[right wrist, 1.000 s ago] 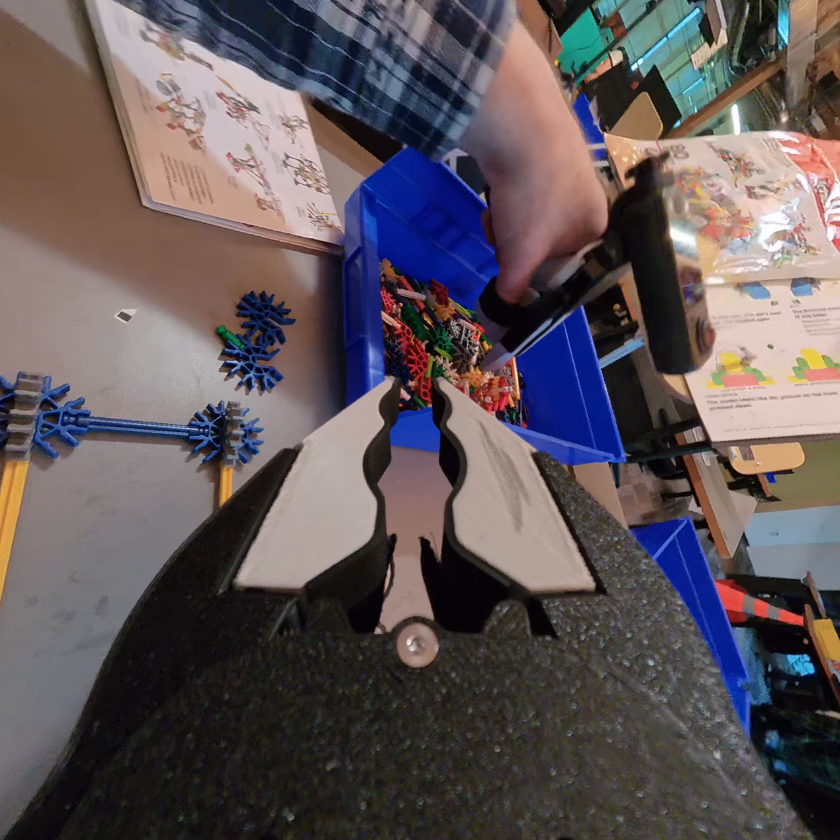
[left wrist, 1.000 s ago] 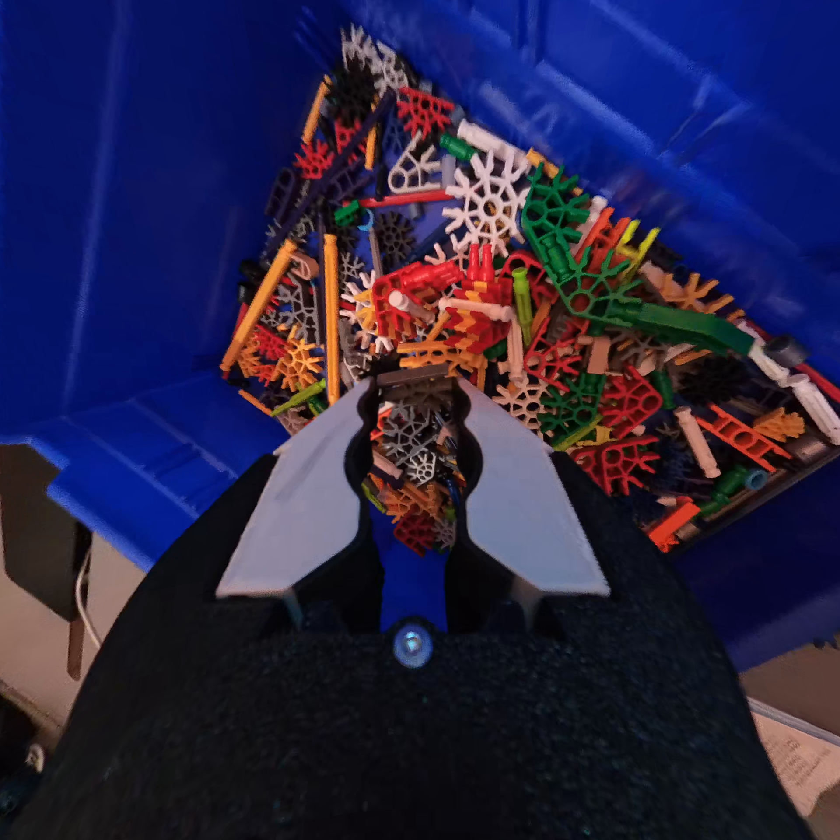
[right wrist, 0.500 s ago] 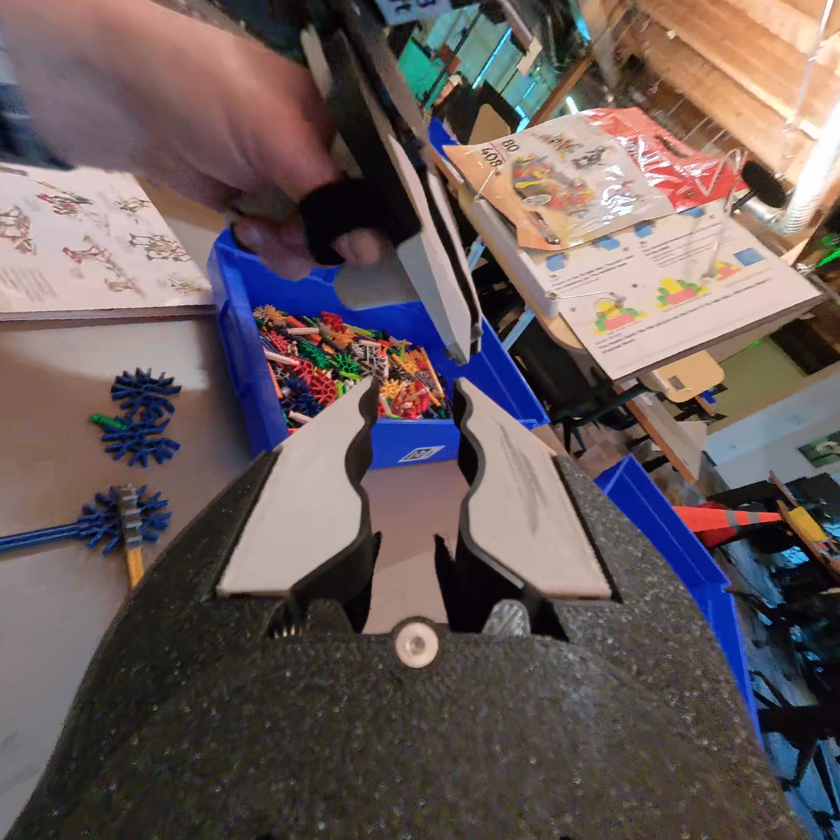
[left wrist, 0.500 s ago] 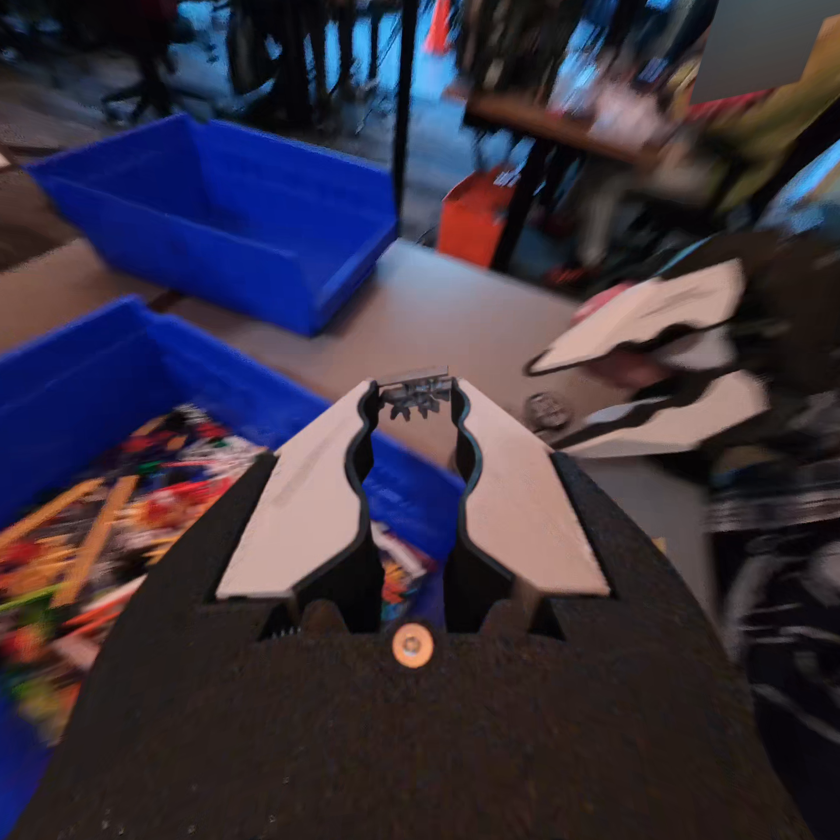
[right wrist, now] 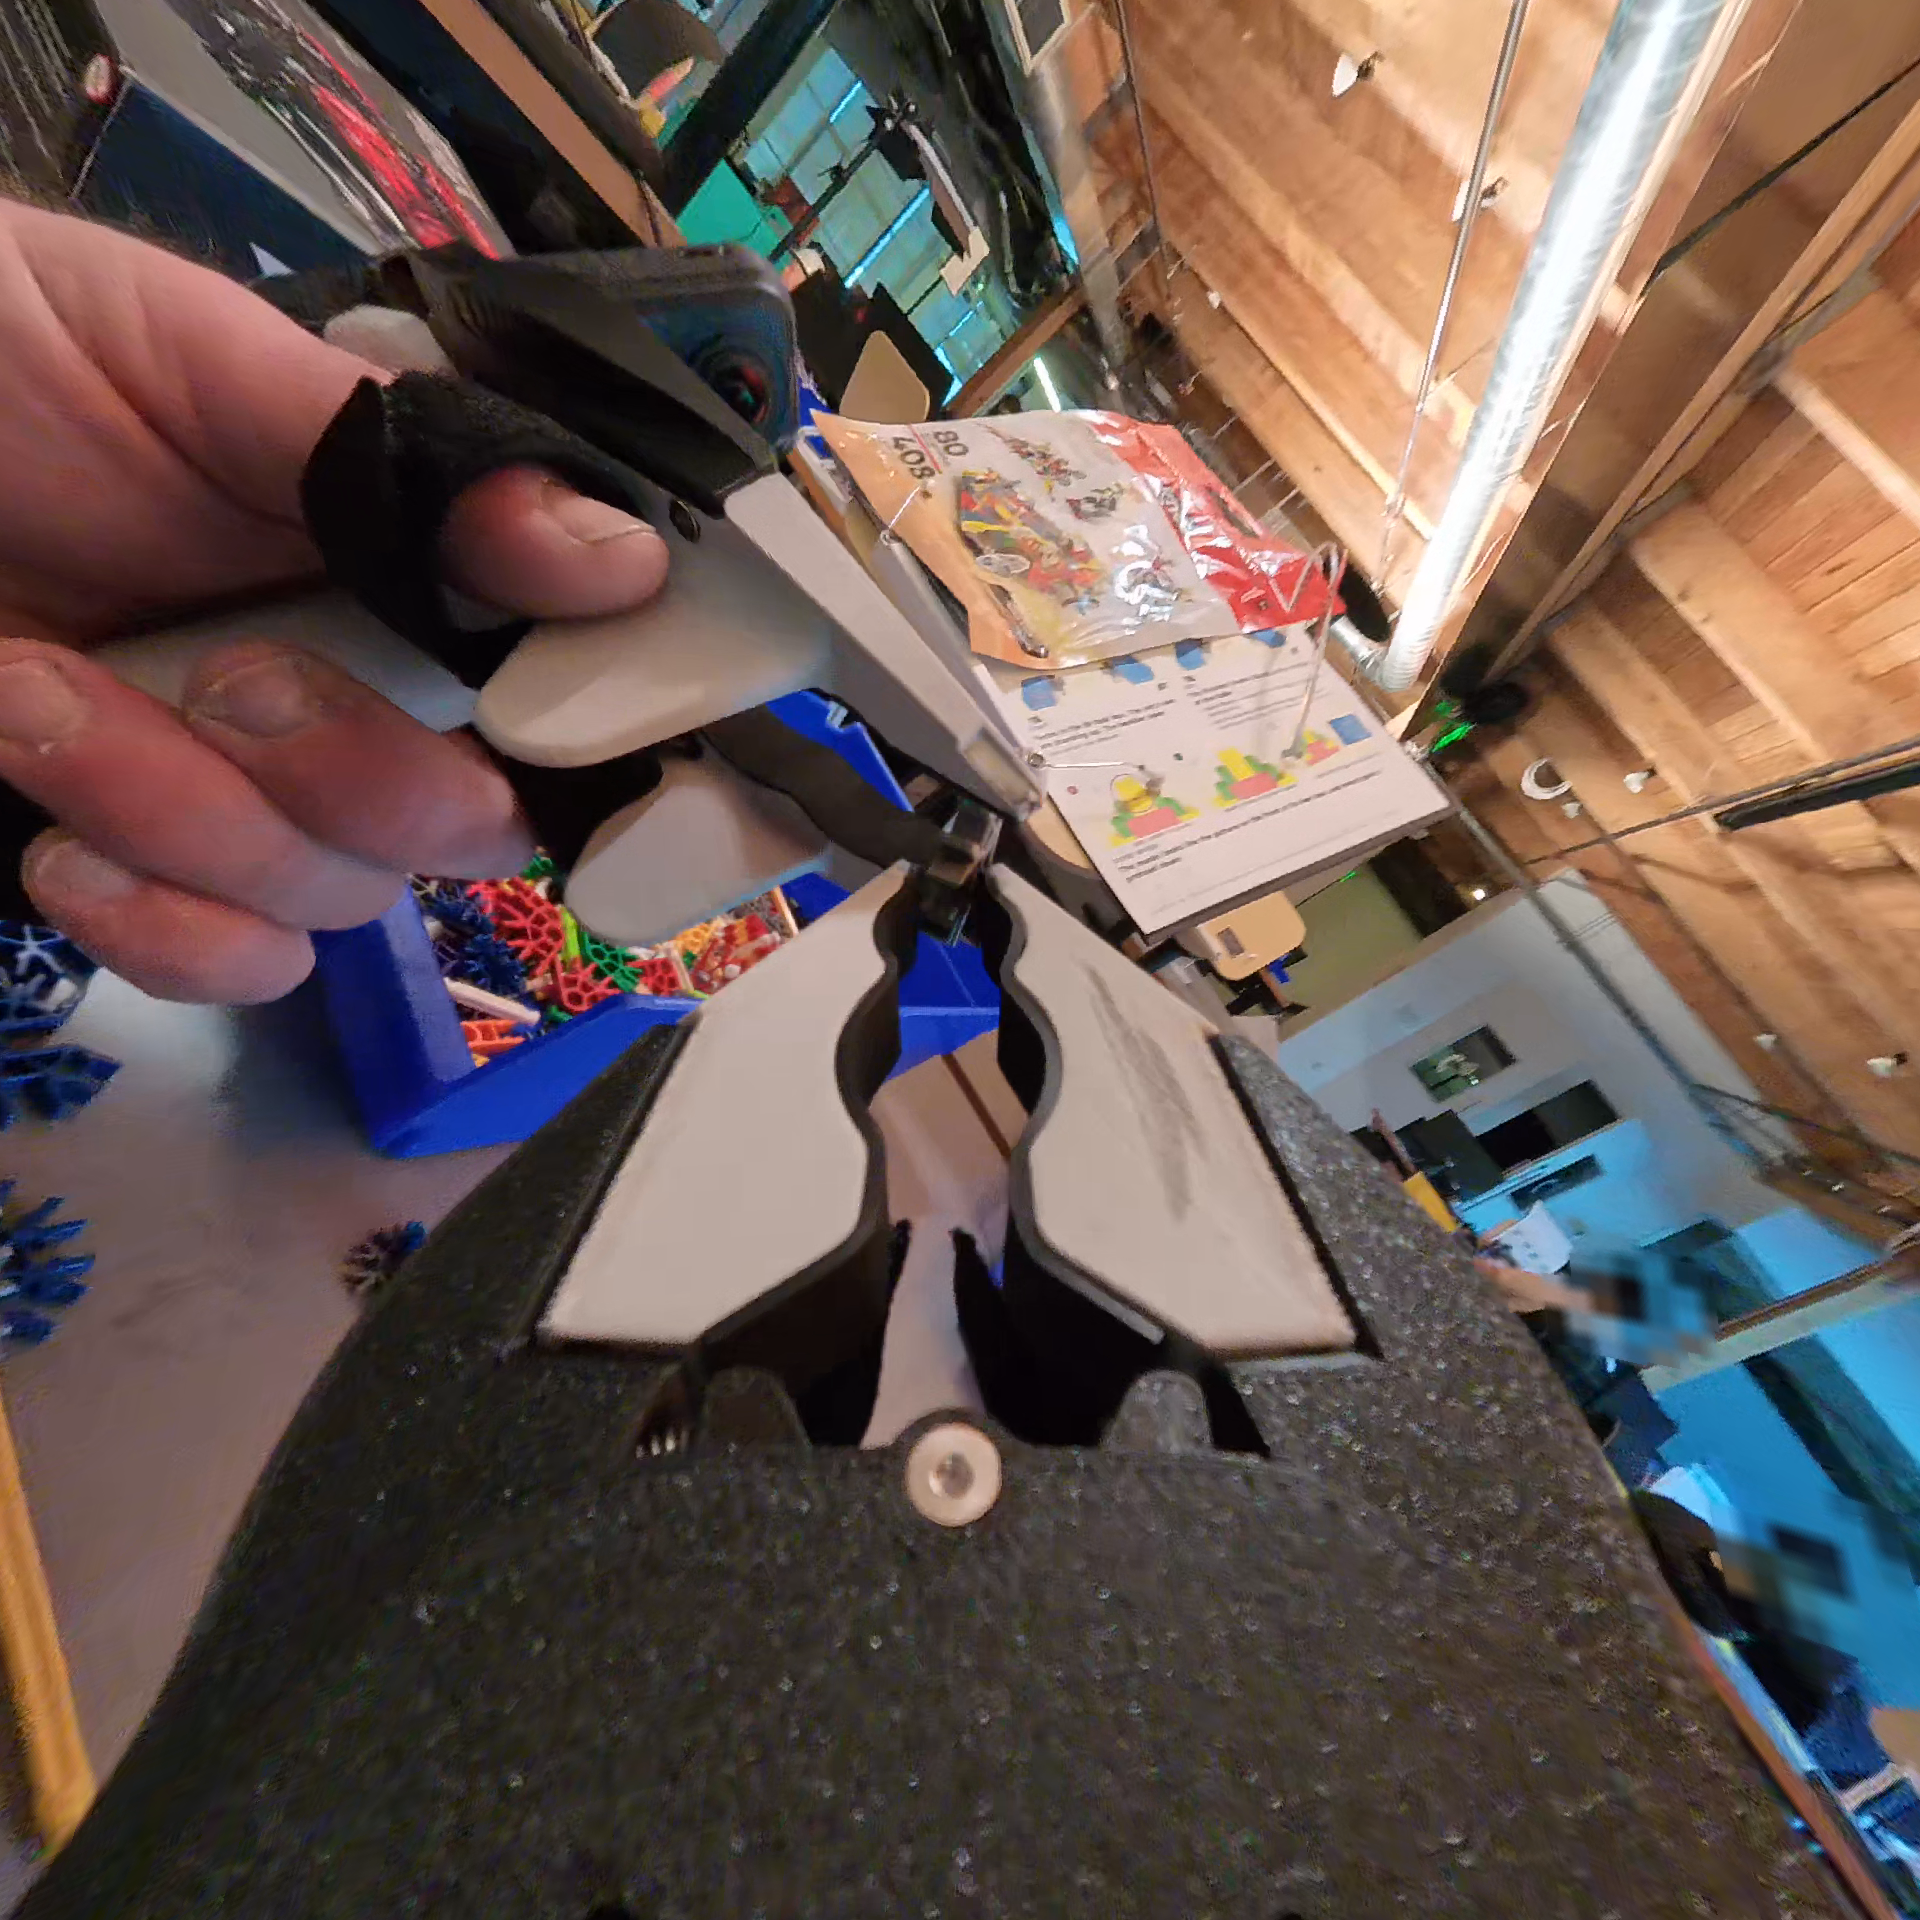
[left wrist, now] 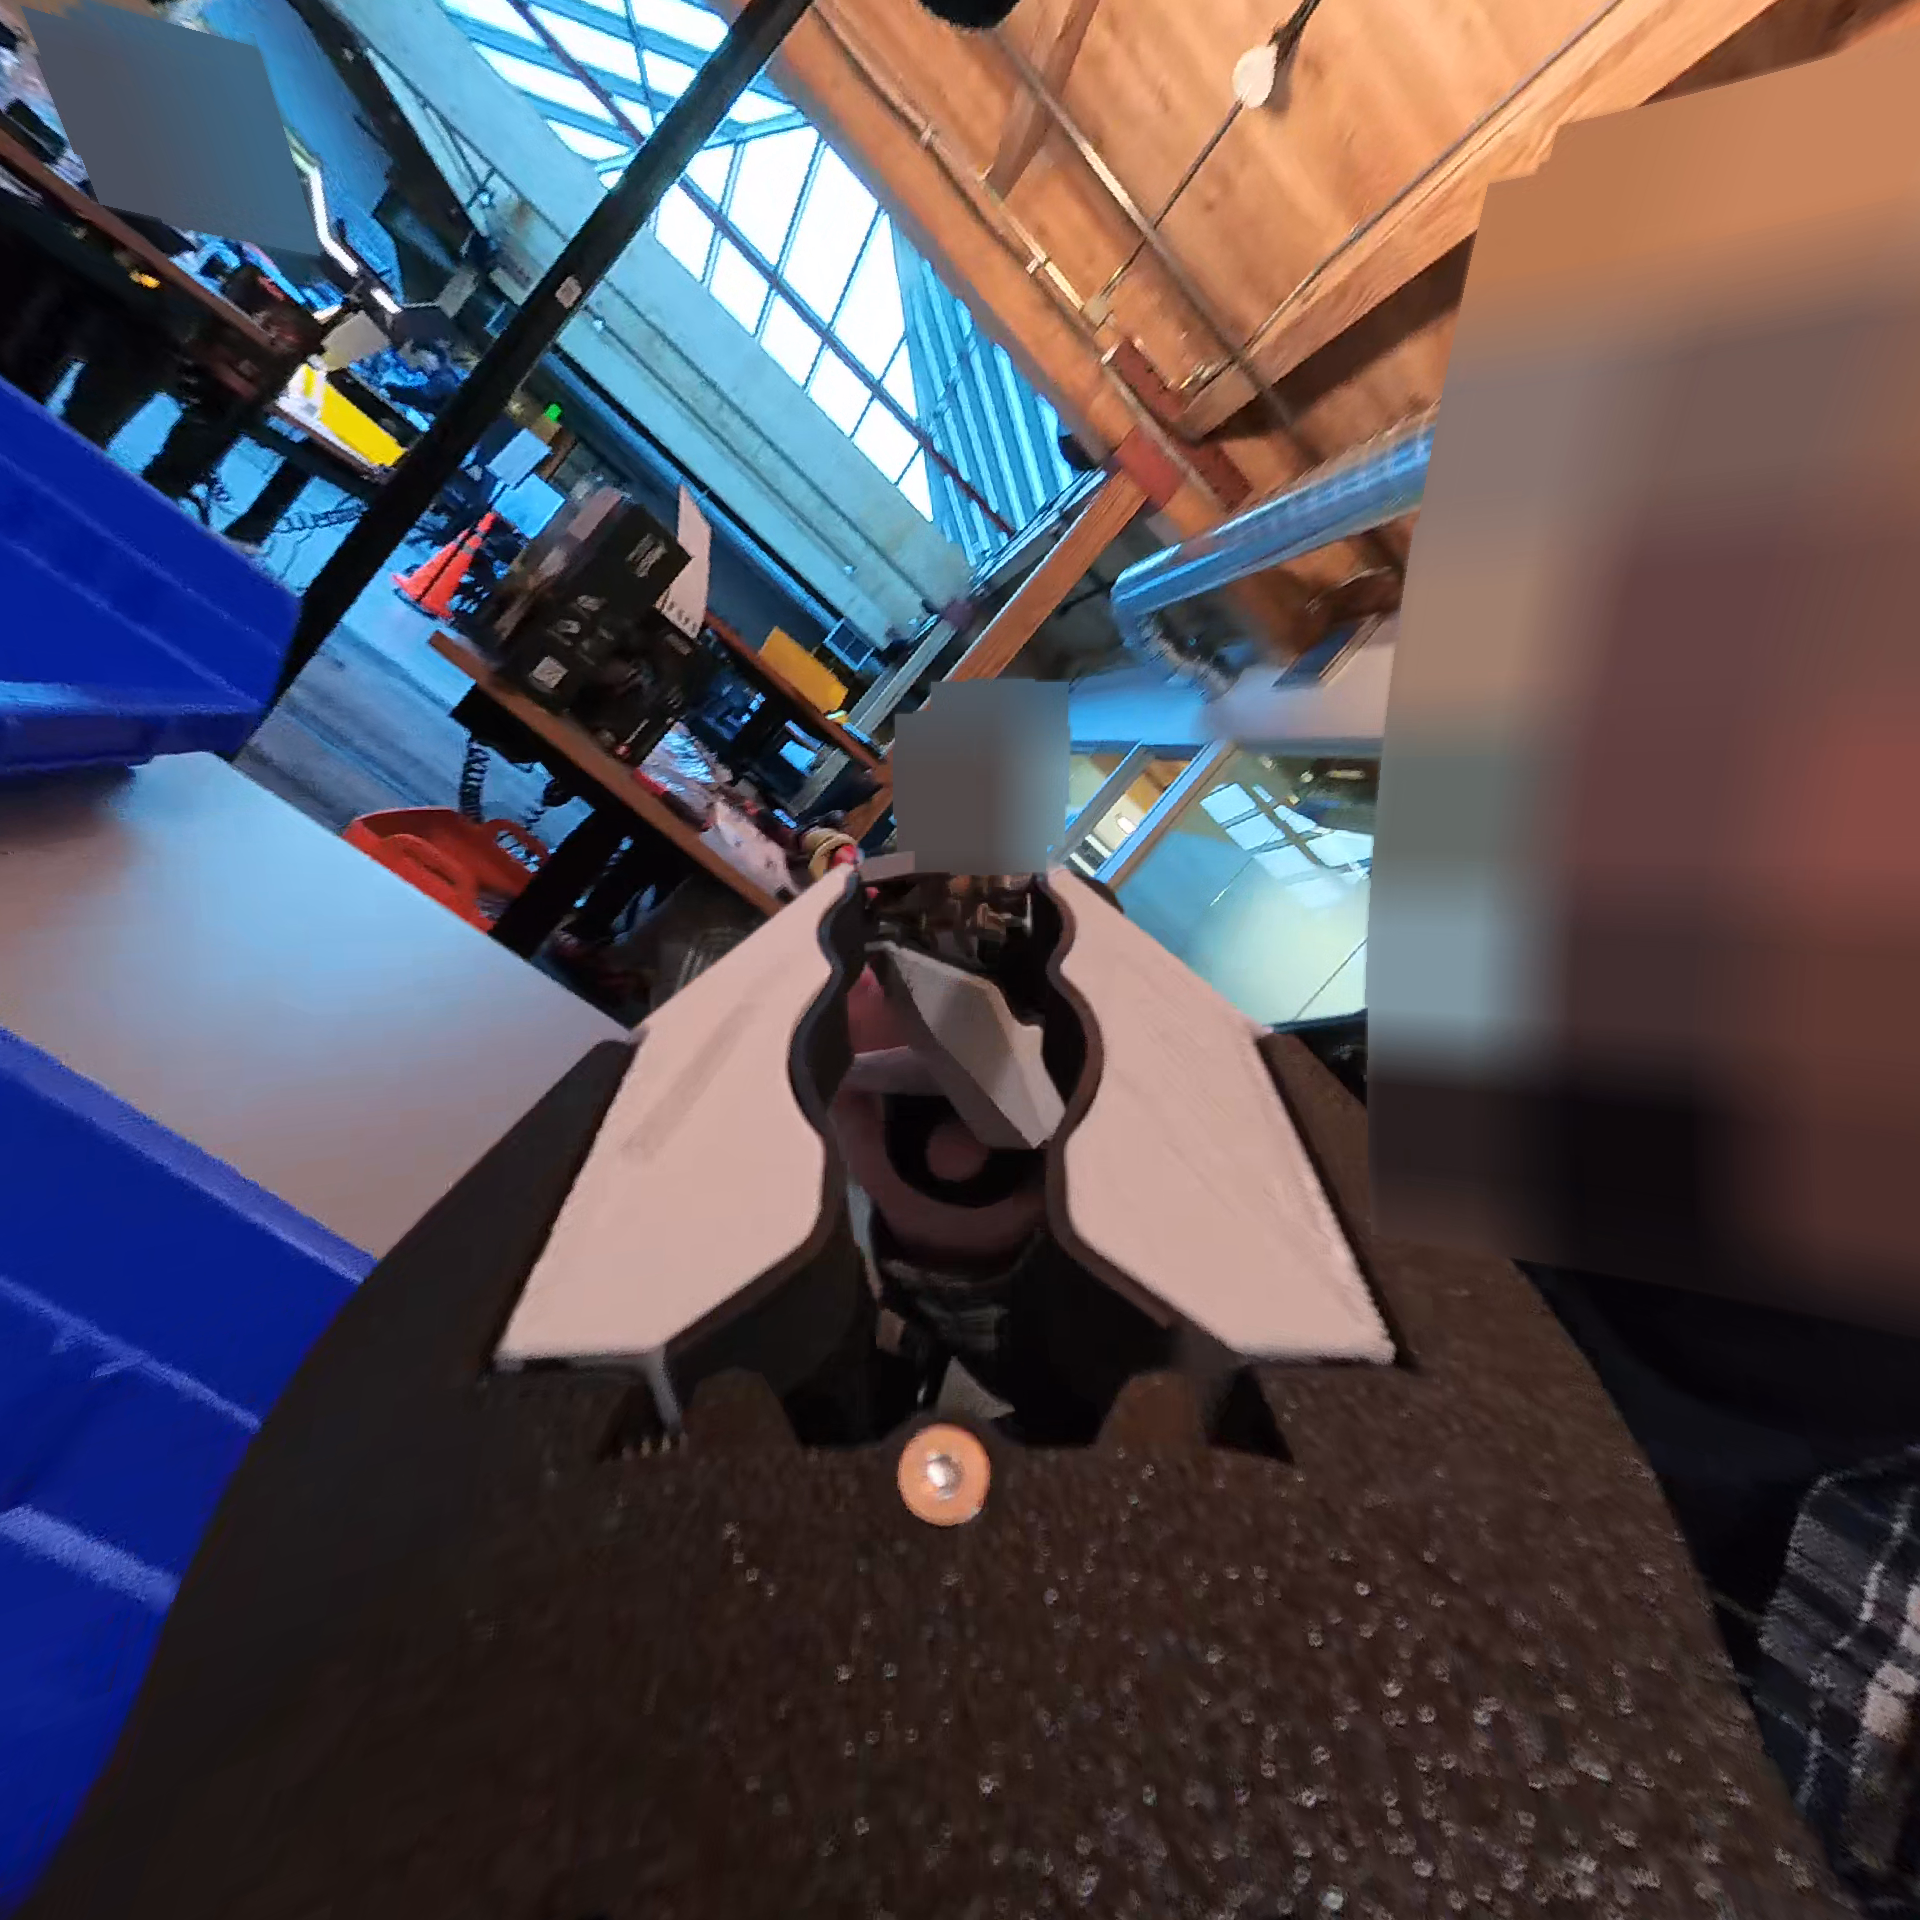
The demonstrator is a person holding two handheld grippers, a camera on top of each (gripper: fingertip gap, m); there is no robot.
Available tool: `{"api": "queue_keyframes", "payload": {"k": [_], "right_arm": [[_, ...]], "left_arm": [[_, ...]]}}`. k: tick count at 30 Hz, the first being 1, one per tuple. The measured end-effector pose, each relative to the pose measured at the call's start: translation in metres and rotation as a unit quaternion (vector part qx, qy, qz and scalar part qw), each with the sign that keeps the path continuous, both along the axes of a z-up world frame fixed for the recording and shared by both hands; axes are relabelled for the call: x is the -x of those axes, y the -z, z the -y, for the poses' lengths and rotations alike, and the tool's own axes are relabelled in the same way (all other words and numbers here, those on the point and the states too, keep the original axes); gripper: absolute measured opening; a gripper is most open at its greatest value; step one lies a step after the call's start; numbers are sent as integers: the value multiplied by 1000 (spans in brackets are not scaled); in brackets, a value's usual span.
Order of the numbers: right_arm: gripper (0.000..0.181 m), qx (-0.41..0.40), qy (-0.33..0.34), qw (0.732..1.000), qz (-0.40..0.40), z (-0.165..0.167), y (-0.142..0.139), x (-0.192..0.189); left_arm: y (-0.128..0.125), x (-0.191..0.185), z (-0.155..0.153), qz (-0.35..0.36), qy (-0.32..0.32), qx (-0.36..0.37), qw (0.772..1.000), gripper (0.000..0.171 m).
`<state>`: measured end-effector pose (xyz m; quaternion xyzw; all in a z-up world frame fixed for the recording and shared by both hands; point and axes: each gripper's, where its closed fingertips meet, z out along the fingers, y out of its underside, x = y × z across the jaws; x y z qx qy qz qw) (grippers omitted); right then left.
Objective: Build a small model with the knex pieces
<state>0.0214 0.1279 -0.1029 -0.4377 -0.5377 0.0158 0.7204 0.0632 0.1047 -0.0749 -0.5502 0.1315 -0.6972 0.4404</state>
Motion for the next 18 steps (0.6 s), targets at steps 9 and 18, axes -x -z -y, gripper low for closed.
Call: {"api": "queue_keyframes", "payload": {"k": [9,18], "right_arm": [[5,-53,5,998,15,20,-12,-10],[5,39,-72,997,-6,38,-14,-10]], "left_arm": [[4,10,4,-87,-67,-56,992,45],[4,22,17,-373,-204,-292,857,35]]}}
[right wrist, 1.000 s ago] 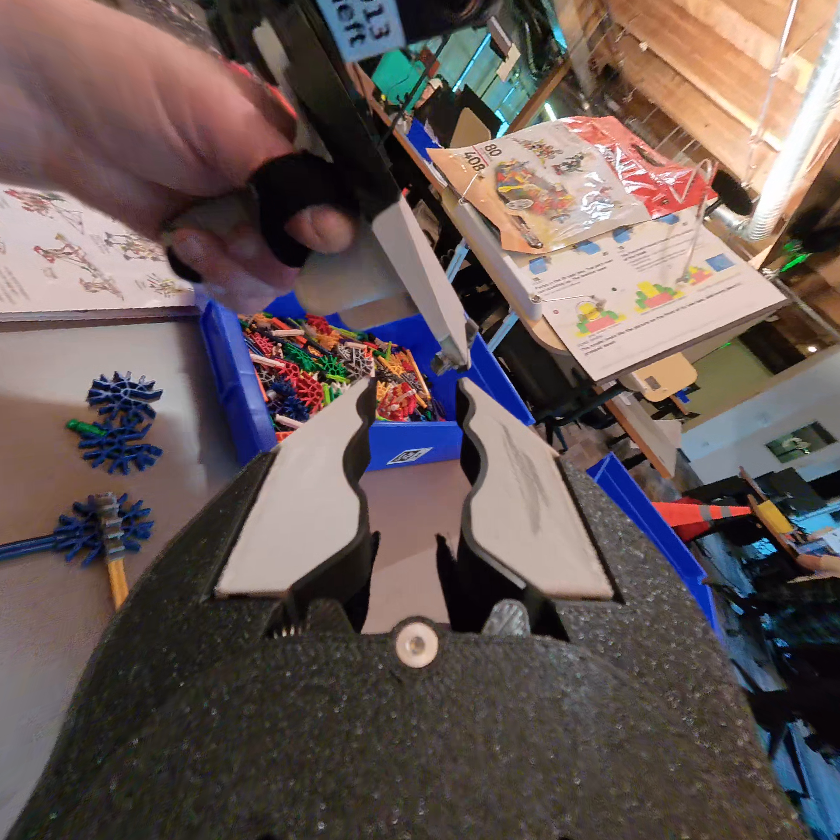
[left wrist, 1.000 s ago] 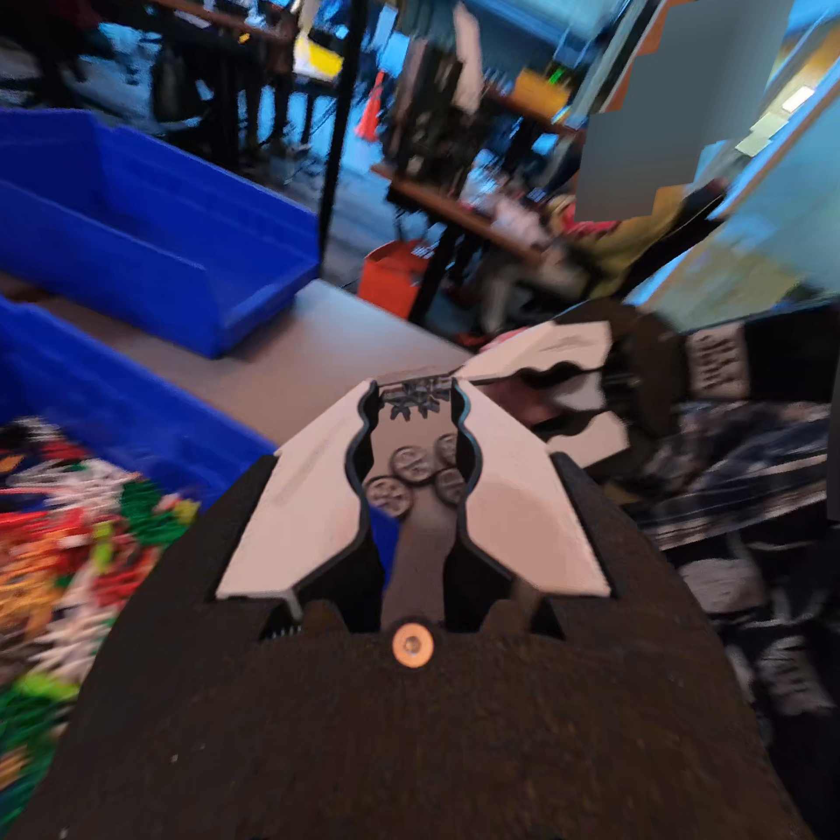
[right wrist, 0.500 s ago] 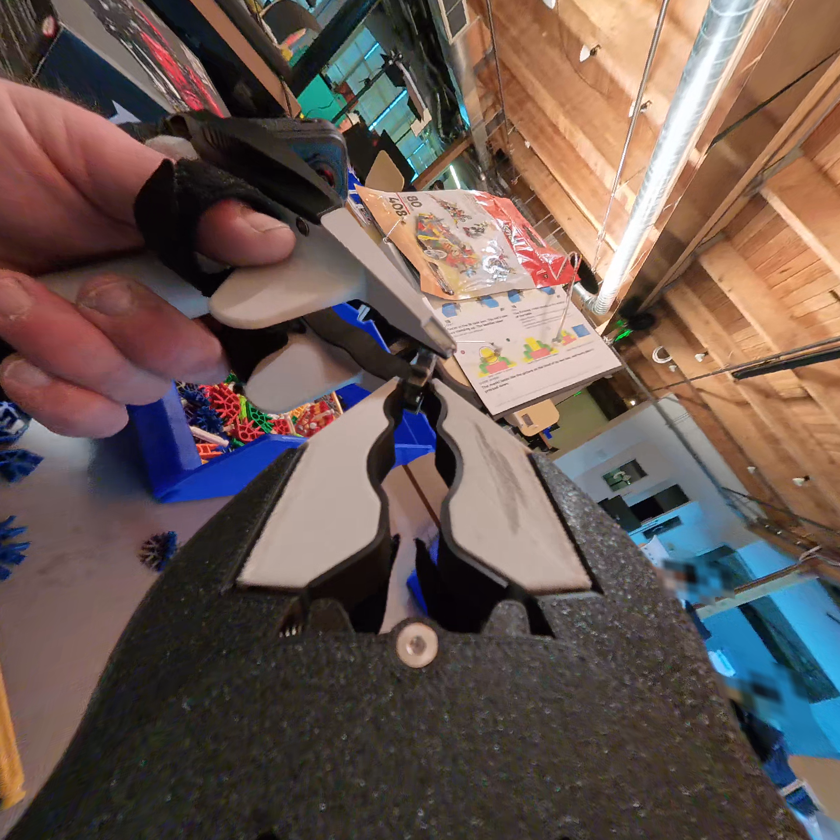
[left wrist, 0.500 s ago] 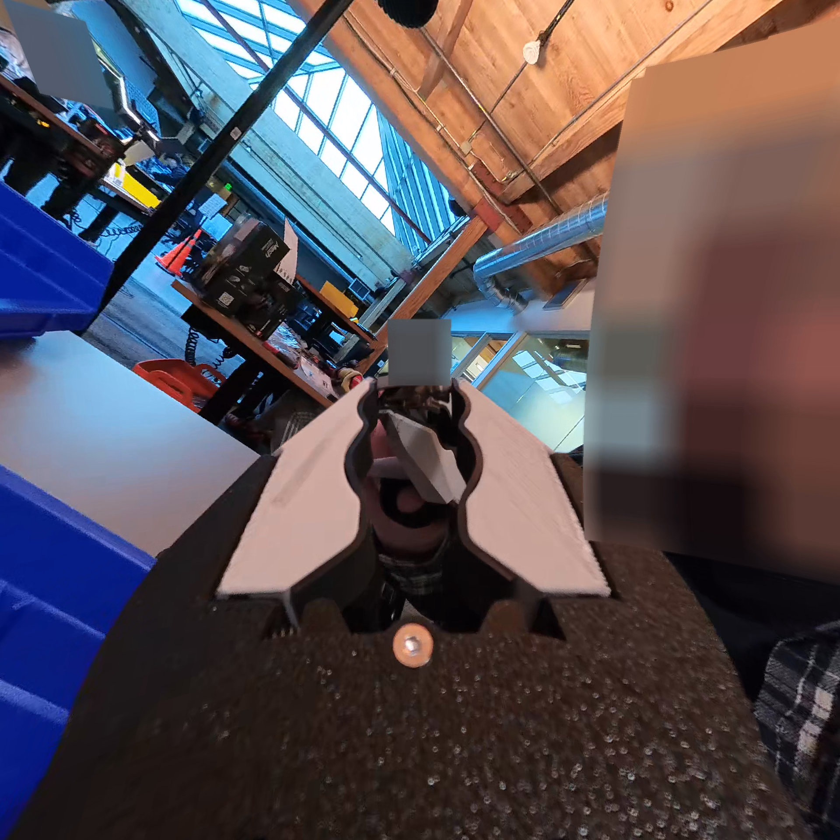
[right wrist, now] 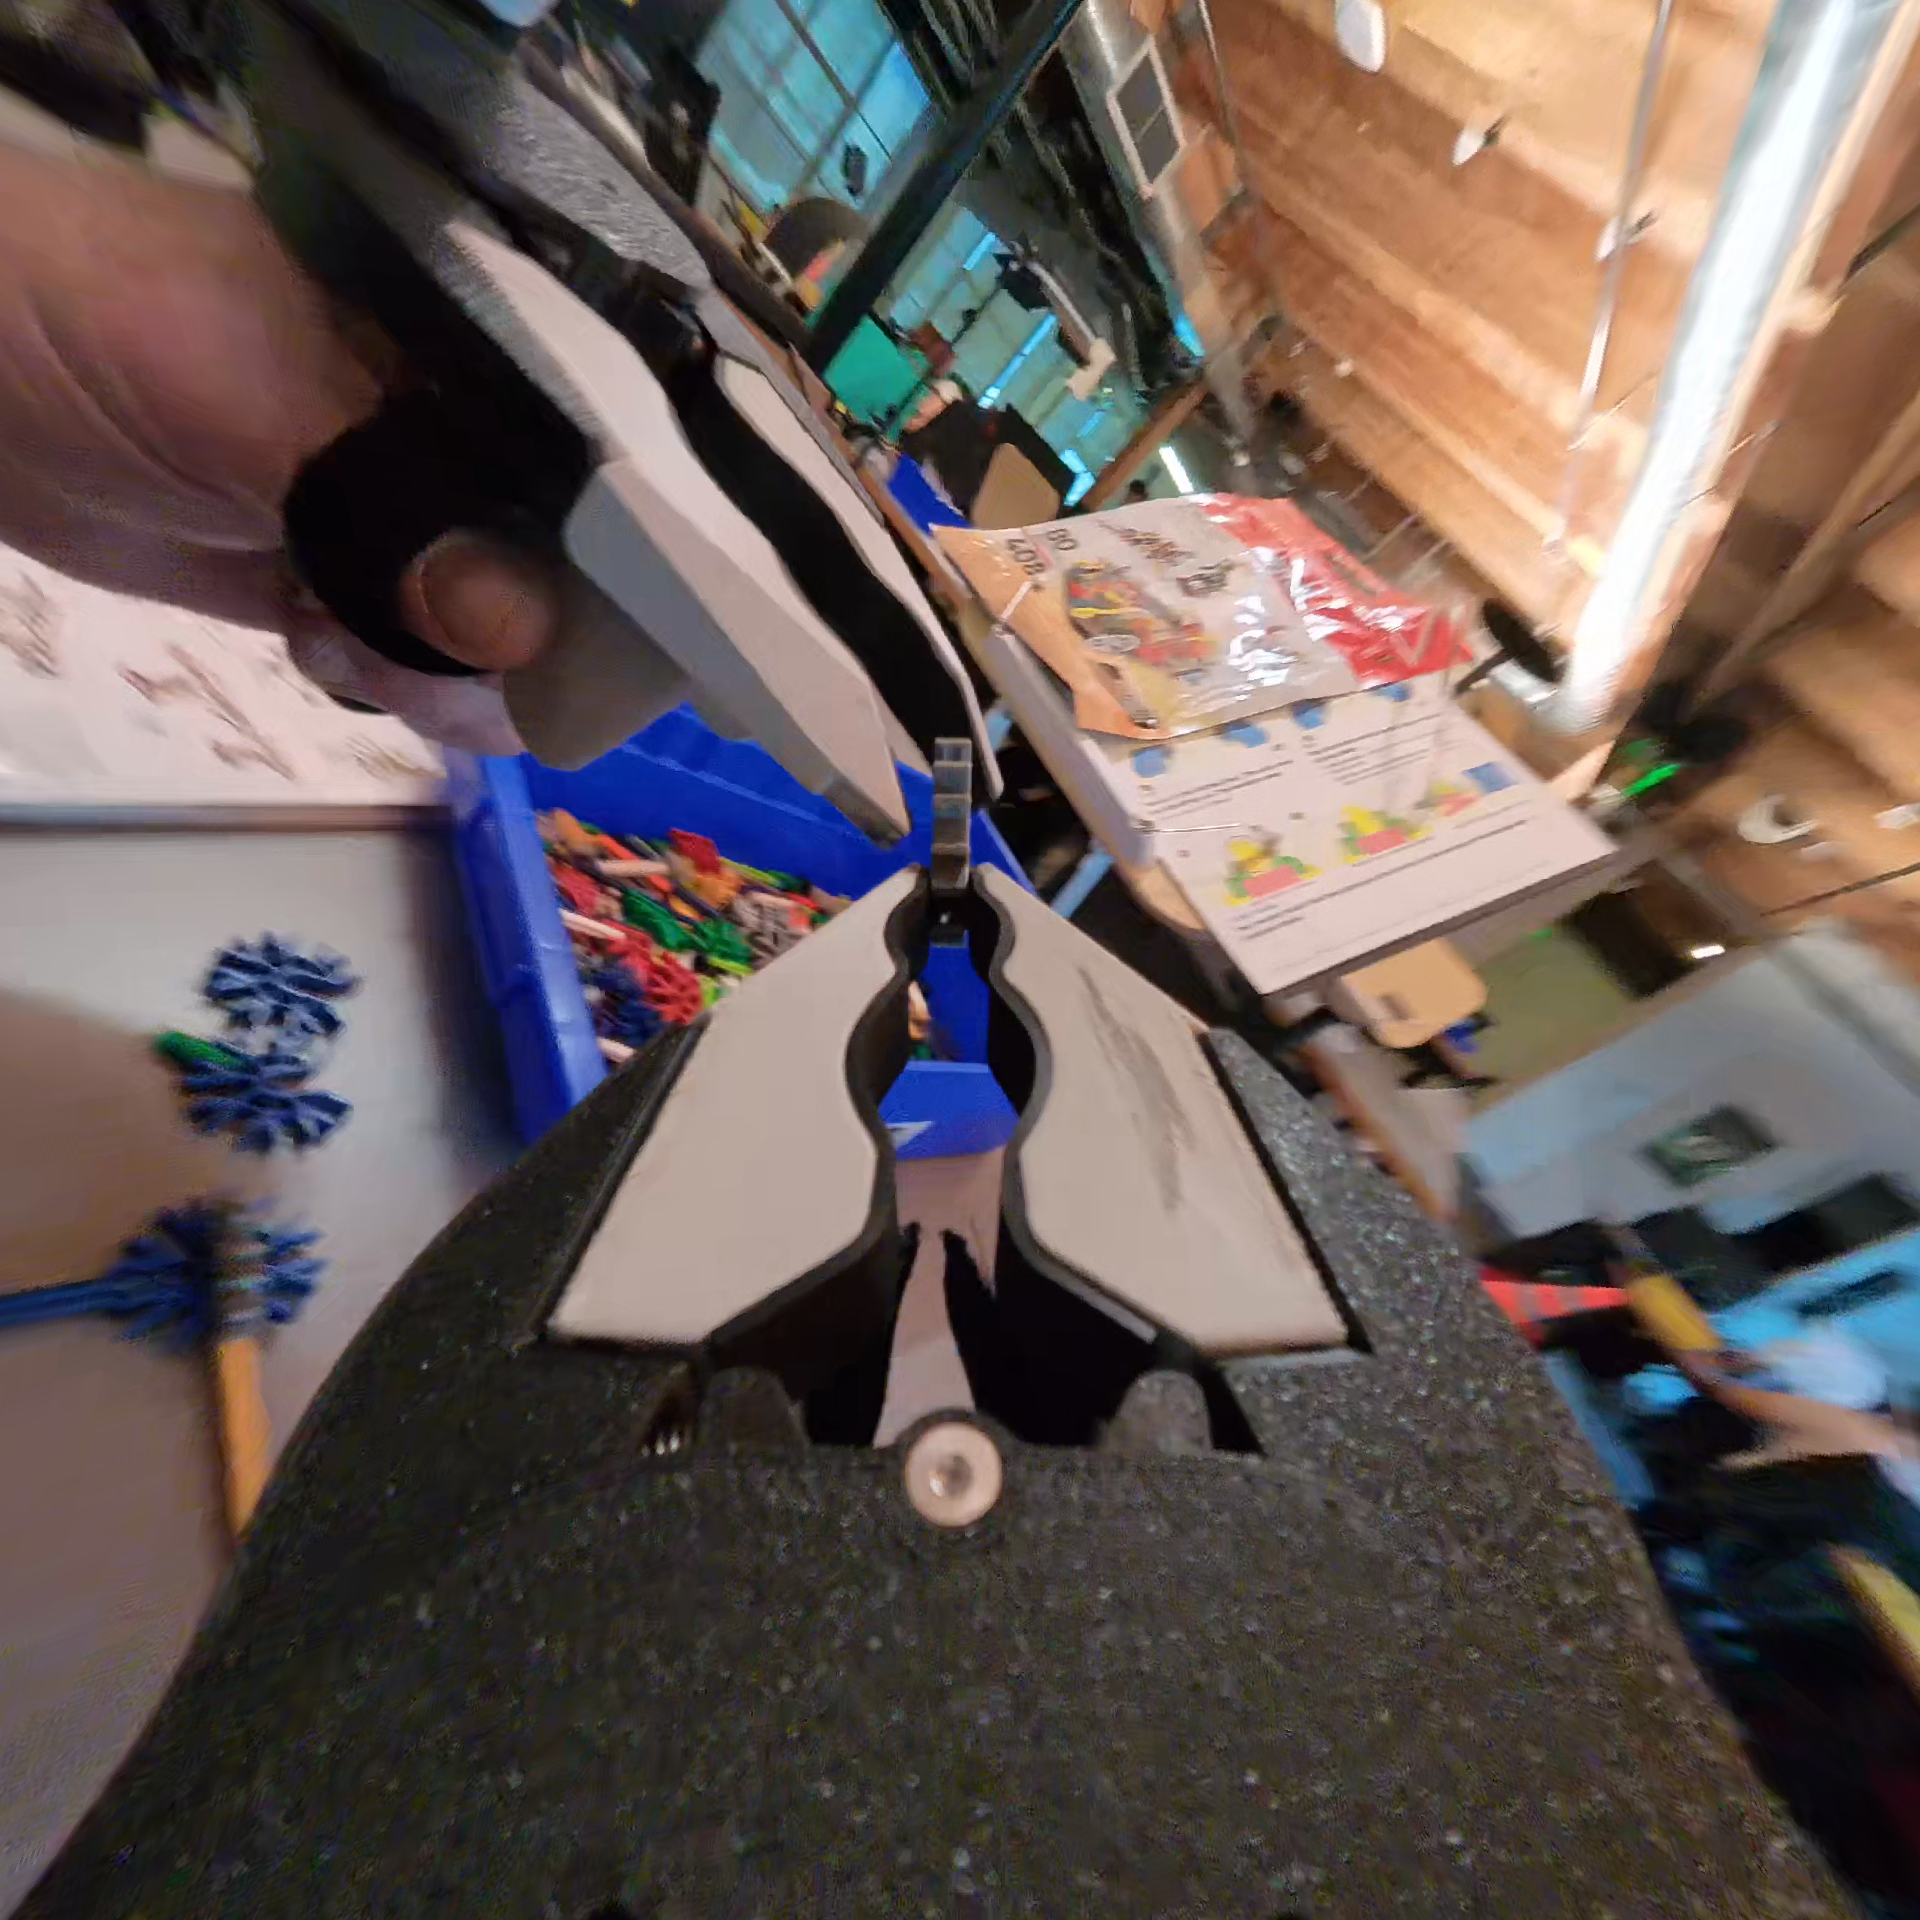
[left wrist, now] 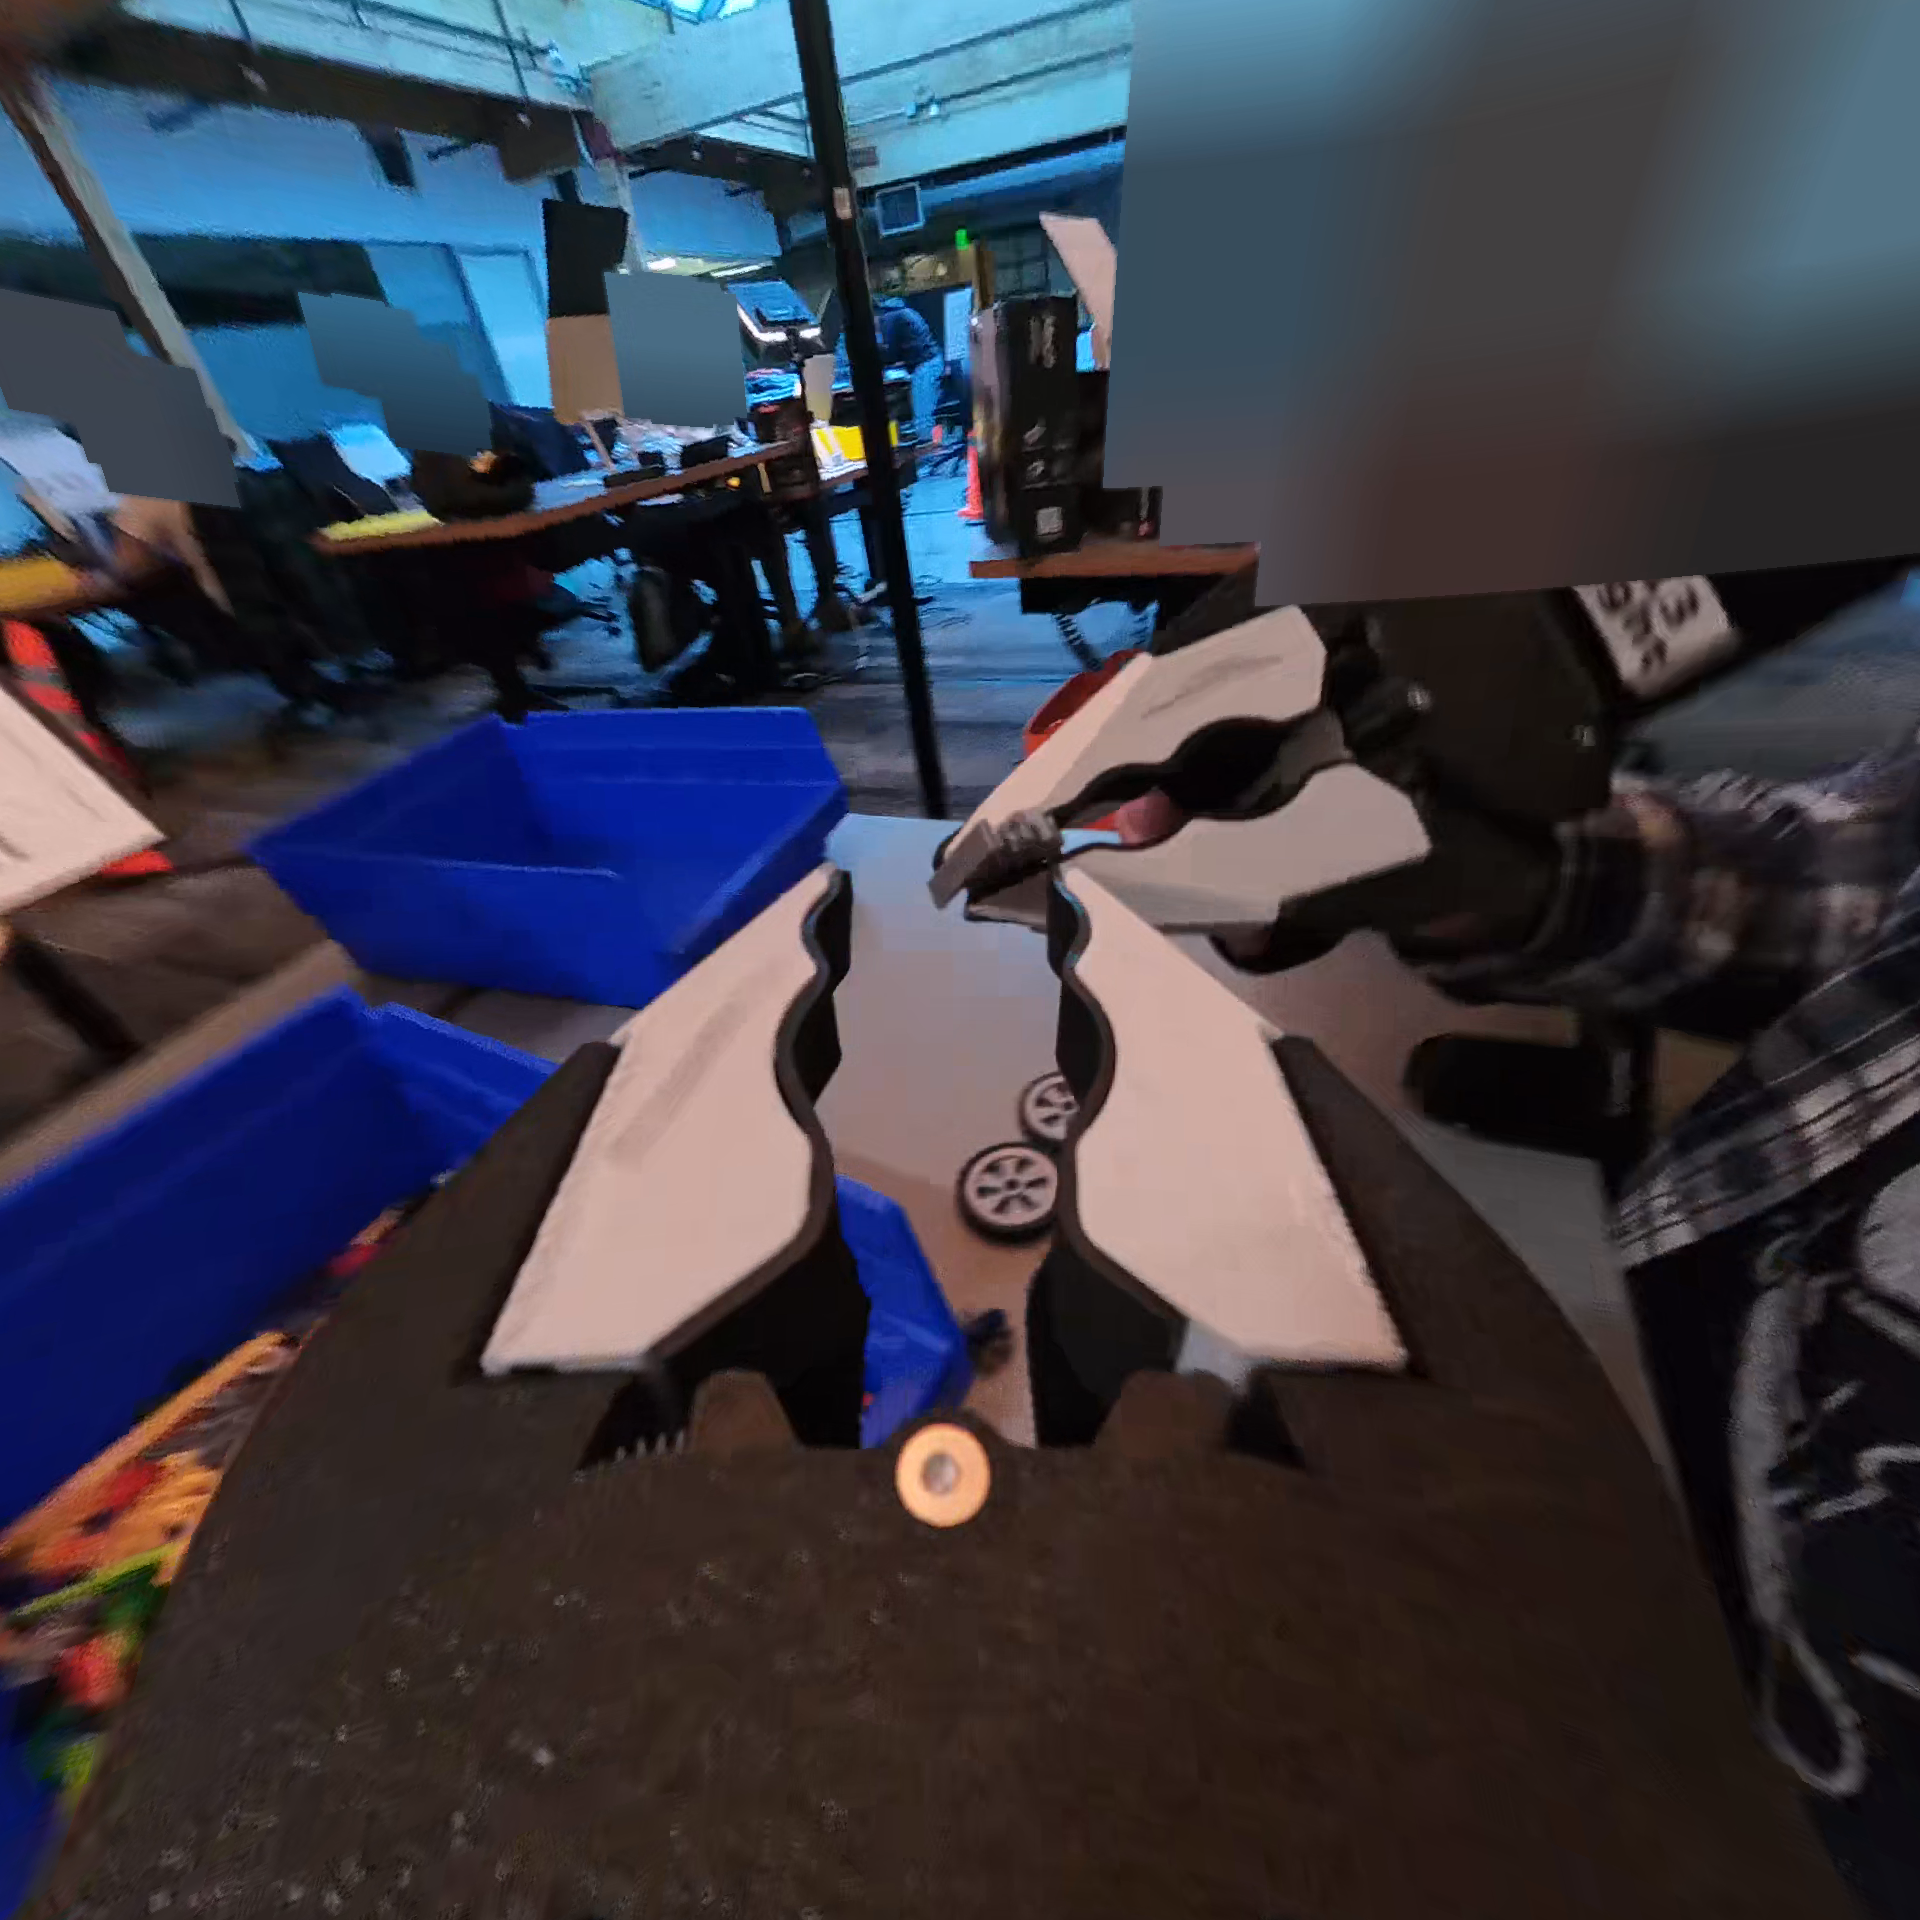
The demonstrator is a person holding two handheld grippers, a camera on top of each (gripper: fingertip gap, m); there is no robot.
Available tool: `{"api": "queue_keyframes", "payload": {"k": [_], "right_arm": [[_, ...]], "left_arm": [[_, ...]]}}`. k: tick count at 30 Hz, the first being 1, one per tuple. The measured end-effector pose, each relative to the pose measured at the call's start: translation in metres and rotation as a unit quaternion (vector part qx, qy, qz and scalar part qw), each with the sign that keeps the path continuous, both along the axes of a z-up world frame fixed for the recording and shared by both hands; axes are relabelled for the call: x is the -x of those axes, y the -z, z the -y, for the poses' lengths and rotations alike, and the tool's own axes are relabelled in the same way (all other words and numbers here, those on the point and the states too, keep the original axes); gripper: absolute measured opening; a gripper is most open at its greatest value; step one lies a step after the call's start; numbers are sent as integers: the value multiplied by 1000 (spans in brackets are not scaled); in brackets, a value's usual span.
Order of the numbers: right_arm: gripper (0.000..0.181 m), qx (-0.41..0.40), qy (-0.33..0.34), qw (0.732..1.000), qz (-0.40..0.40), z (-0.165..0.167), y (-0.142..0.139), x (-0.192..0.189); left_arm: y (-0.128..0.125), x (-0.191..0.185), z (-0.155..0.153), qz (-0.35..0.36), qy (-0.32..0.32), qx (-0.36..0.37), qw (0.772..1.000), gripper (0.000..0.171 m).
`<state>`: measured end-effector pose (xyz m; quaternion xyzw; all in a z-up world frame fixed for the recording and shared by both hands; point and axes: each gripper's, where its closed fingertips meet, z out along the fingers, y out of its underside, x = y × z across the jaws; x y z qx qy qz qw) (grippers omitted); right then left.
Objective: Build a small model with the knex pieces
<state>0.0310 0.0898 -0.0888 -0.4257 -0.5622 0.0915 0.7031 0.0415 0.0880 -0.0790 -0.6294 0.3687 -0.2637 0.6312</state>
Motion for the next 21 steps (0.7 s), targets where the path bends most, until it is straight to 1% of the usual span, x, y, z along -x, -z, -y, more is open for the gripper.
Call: {"api": "queue_keyframes", "payload": {"k": [3,5,7,8,10,12,14,15,18,21], "right_arm": [[5,93,-54,994,-2,5,4,1],[5,167,-89,982,-4,10,9,2],[5,264,-128,956,-20,12,13,3],[5,305,-140,941,-38,11,11,2],[5,386,-171,903,-75,9,7,0],[5,450,-193,866,-105,7,4,-2],[6,495,-204,837,-117,4,6,-3],[6,511,-211,824,-124,3,6,-3],[5,549,-227,795,-125,5,9,-2],[5,569,-229,781,-118,6,14,-1]], "left_arm": [[1,2,6,-70,-9,-35,997,31],[2,7,7,-128,-36,-73,988,31],[2,12,7,-185,-73,-118,973,34],[2,15,7,-213,-94,-142,962,39],[5,14,10,-265,-119,-192,938,42],[11,10,12,-308,-139,-231,912,46],[14,8,10,-342,-162,-267,886,44],[15,8,8,-350,-171,-280,877,44],[18,10,4,-366,-186,-292,864,41],[17,7,4,-376,-188,-312,852,35]]}}
